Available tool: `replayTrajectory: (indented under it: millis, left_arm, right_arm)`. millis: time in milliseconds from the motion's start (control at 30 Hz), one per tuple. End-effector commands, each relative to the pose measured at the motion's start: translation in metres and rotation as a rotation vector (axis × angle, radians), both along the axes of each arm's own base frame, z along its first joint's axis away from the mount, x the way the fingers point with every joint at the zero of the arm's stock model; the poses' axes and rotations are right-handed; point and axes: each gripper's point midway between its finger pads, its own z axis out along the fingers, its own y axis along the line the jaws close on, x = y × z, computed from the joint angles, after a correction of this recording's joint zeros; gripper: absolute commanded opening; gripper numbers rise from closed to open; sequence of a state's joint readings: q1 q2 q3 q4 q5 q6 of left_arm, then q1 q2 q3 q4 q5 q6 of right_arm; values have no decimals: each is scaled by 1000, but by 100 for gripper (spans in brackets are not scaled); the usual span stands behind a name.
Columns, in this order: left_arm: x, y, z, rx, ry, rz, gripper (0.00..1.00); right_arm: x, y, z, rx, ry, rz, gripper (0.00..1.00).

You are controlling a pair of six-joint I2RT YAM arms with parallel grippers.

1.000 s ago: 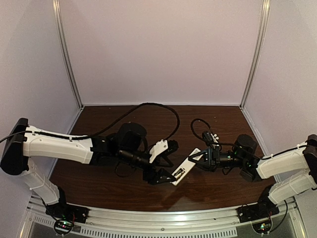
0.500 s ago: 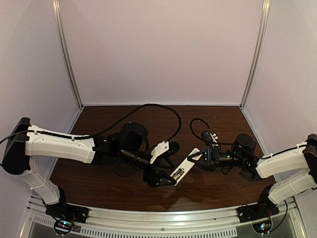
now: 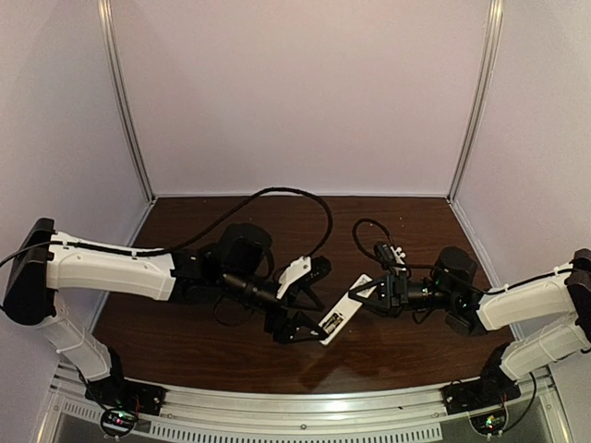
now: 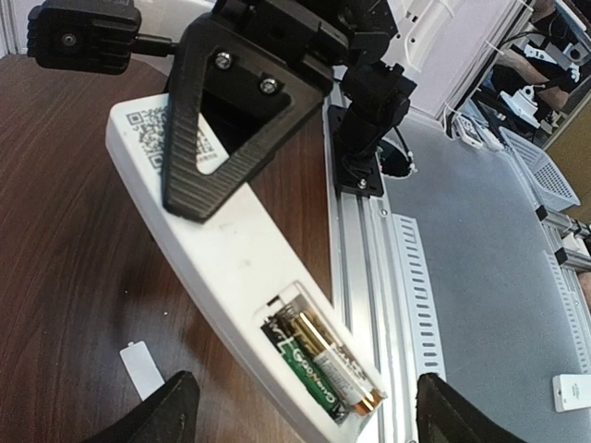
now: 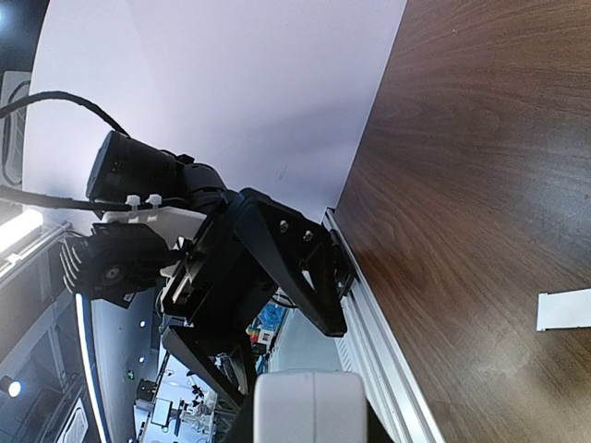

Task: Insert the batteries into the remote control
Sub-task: Load the battery into the battery compartment.

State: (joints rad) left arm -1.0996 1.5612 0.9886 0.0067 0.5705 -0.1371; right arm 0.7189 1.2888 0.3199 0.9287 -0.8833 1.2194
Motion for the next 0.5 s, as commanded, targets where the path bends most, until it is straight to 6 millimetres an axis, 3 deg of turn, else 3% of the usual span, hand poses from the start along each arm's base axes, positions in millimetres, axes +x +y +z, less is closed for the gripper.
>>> replayTrajectory:
  millis: [0, 233, 333, 467]
  left_arm:
    - [5, 4, 24, -86, 4, 34, 82]
    - [25, 34, 56, -195, -224, 203, 65]
    - [4, 41, 54, -188, -398, 105, 54]
    - [-19, 37, 37, -95, -556, -38, 45]
  right_arm:
    - [0, 3, 12, 15, -57, 6, 0]
    - [13, 3, 3, -19, -16, -56, 0]
    - [13, 4, -2, -36, -1, -46, 0]
    - [10, 7, -8, -62, 11, -17, 0]
